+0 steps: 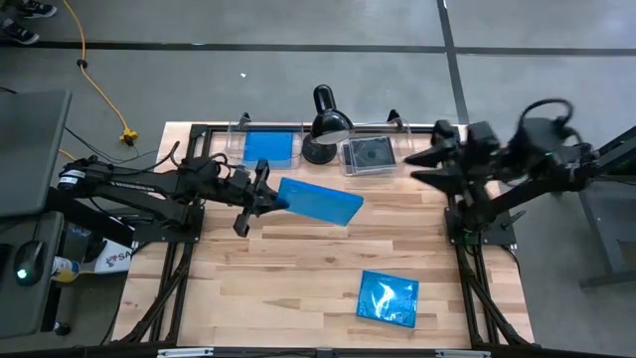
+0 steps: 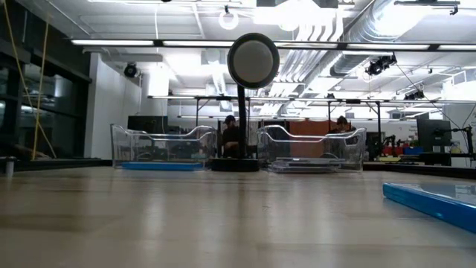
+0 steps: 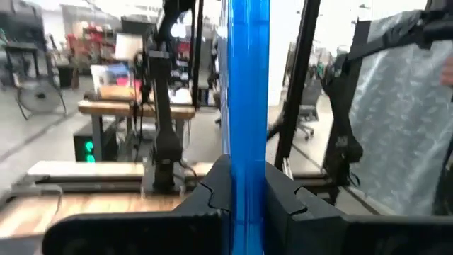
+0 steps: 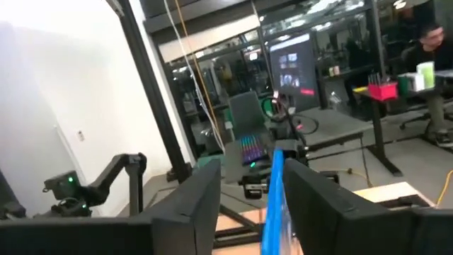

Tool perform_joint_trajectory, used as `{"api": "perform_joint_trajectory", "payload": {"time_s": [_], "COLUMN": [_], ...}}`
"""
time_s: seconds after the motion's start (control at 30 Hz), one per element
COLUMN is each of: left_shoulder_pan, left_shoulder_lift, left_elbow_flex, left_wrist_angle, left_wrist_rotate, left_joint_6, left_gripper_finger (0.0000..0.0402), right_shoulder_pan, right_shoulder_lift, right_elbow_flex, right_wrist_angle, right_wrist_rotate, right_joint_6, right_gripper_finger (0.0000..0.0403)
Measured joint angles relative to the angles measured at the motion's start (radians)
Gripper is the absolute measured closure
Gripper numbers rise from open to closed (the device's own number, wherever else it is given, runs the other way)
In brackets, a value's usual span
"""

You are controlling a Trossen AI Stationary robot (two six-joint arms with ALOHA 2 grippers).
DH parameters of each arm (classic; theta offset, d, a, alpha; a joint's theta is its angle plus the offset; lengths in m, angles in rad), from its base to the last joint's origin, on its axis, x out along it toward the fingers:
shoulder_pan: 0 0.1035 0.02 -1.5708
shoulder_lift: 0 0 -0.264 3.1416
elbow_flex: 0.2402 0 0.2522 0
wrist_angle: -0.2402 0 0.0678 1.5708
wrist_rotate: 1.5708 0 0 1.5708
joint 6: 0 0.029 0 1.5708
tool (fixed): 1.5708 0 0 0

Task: Pick & place jewel cases by type
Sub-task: Put the left blue CD case into the left transparent bin

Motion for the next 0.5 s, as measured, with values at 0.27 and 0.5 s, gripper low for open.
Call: {"api": "perform_joint_trajectory", "payload": {"time_s": [0.27, 0.5], "left_shoulder_pan": [0.001, 0.001], "left_shoulder_lift": [-0.009, -0.024], "left_elbow_flex": [0.000, 0.049], "left_wrist_angle": [0.175, 0.249], "left_wrist_rotate": [-0.094, -0.208], "left_joint_6": [0.000, 0.042], "left_gripper_finger": [0.0380, 0.0380], "right_shoulder_pan": [0.033, 0.044], "right_shoulder_lift": [-0.027, 0.010], "right_elbow_flex": [-0.001, -0.005], "right_wrist_angle": [-0.055, -0.129], "right_wrist_rotate": [0.057, 0.092], "right_joint_6": [-0.017, 0.012], "right_gripper_finger": [0.0254, 0.0253]}}
